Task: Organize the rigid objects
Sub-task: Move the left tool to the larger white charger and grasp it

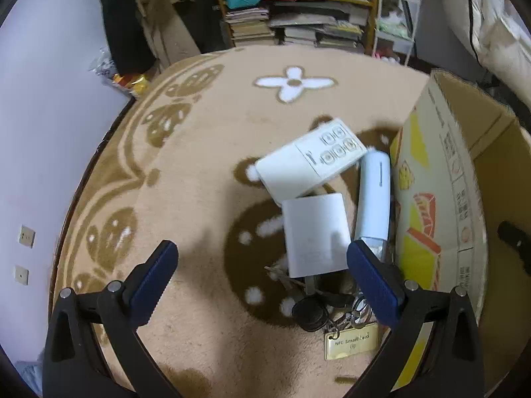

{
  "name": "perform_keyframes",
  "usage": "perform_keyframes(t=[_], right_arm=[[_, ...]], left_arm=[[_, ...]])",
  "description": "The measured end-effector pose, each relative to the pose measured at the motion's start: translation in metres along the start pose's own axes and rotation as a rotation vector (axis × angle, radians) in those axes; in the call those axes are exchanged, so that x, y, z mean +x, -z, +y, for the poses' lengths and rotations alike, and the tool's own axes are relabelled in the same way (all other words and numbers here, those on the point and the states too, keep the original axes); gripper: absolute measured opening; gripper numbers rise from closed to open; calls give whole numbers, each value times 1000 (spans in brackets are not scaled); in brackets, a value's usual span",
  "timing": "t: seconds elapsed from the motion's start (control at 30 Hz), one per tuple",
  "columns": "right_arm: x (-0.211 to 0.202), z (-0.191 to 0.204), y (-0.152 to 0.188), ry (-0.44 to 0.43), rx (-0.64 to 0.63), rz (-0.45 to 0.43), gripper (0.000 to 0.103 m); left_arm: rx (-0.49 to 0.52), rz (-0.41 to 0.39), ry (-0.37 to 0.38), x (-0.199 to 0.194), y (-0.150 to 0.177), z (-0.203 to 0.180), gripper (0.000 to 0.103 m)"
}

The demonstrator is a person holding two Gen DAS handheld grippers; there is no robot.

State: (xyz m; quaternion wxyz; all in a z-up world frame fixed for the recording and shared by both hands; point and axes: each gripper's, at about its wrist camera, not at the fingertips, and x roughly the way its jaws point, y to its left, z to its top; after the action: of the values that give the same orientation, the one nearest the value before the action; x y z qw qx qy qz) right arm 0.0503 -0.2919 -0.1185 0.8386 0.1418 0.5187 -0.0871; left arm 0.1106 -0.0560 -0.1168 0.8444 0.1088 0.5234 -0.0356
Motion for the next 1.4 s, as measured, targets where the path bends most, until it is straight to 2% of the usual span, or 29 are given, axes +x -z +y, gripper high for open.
perform_keyframes(t=[0.1, 0.33, 0.53, 0.7, 1.0, 1.13, 1.27, 1.3, 1.37, 1.4], right_arm=[[0, 0, 0, 0, 1, 0, 11], [0, 0, 0, 0, 1, 0, 11], [0, 0, 0, 0, 1, 1, 11], [0, 0, 0, 1, 0, 0, 11], [0, 0, 0, 0, 0, 0, 11], [0, 0, 0, -1, 2, 0, 11], [0, -1, 0, -2, 2, 2, 11], [-1, -1, 0, -2, 2, 2, 11], [-1, -1, 0, -1, 1, 2, 11], [-1, -1, 0, -1, 1, 2, 11]], left_arm=[[-1, 24, 7, 11, 2, -2, 101], [-110, 63, 84, 33, -1, 12, 101], [-103, 51, 112, 33, -4, 9, 101], [-71, 49, 96, 36, -6, 2, 101], [-78, 64, 96, 47, -6, -3, 102], [-46, 94, 35, 59, -4, -12, 102], [-76, 95, 36, 59, -4, -8, 102], [-79, 89, 36, 59, -3, -8, 99], [-82, 95, 50, 60, -2, -7, 87], [-81, 101, 66, 60, -1, -7, 77]])
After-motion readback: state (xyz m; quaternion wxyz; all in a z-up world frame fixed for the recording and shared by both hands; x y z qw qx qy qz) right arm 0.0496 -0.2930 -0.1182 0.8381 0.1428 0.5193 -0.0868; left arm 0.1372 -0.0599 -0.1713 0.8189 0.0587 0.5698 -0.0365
